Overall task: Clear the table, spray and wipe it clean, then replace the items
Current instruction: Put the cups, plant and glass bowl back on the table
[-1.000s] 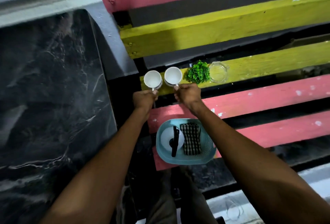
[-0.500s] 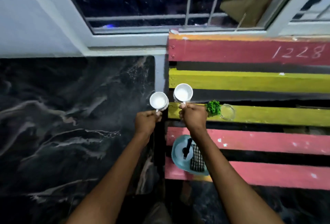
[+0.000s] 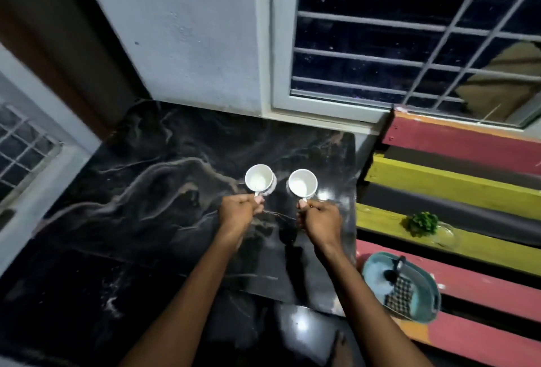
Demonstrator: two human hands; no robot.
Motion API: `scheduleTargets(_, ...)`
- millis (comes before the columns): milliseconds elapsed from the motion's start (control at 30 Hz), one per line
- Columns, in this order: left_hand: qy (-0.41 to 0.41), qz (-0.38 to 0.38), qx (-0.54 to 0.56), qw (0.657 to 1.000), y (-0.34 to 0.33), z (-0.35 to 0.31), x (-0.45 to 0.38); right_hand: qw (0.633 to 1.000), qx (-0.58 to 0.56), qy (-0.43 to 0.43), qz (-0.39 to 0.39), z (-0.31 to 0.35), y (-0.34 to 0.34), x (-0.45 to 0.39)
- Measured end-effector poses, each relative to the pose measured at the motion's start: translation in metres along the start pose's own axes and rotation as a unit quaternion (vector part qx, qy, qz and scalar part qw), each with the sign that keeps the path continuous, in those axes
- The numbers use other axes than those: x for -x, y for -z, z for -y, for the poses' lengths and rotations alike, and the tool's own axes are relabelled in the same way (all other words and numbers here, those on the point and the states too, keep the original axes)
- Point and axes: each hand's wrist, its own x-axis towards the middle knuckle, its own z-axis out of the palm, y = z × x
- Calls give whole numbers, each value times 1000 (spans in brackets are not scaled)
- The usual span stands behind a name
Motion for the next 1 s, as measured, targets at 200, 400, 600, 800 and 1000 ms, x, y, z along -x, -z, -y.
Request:
scheduleTargets(200,-8,-28,-24,999,123,-25,-32,996,-71,-23,55,42,-109,47)
scheduleTargets(400,-16,-53,-15,998,194,-42,-73,995,-21,2,96,74,-190,46)
scheduleTargets(600,-5,-70,-4,998,243,-60,-130,994,-25,6,103,96,-277,19)
scheduleTargets(800,16,-101,-32,994,279,-80,-207,997,21,-7,80,118,-349,-12)
scheduleTargets(1000,46,-123,-3,991,295,-86,-273,998,35,-6,60,133,-401,-39)
